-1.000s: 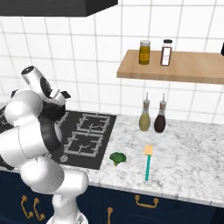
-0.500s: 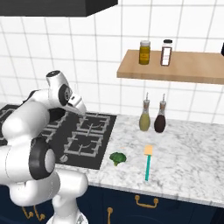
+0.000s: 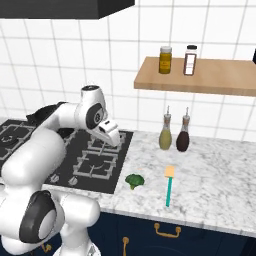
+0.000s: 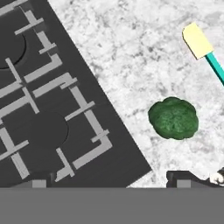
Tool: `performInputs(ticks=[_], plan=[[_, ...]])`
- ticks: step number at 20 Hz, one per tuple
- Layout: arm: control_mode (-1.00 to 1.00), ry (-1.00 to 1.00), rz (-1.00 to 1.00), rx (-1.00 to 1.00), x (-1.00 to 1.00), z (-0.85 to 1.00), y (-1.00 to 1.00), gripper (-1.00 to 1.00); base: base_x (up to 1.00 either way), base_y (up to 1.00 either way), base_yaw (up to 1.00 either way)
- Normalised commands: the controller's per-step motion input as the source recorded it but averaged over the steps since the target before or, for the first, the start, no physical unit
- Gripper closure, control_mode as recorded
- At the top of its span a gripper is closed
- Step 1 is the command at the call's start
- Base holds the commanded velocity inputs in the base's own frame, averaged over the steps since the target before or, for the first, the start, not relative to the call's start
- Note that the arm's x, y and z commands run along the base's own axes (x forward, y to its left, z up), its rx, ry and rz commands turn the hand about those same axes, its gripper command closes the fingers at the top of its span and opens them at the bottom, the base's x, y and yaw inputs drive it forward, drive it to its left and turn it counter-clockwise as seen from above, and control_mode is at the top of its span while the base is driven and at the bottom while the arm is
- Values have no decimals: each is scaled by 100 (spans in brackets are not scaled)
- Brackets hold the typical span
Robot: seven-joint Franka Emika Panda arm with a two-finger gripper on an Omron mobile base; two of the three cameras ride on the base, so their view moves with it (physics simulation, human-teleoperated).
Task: Put the squash and broccoli in the pot. Retrieve the spatula and lightly stir the vegetables in the pot.
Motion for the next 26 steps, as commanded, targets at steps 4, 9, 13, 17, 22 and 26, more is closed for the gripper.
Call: performInputs(ticks=[4, 9, 13, 17, 22, 26], plan=[[-100, -6, -9, 18, -98, -22, -100, -100, 0, 0, 0], [-100, -1, -9, 22, -55, -20, -92, -100, 0, 0, 0], [-100, 0, -13, 21, -1, -16, -57, -100, 0, 0, 0], [-100, 0, -12, 18, 4, -26, -37, -100, 0, 0, 0], [-100, 0, -11, 13, 26, -28, -15, -100, 0, 0, 0], [-100, 0, -9, 7, 39, -29, 0, -100, 0, 0, 0]])
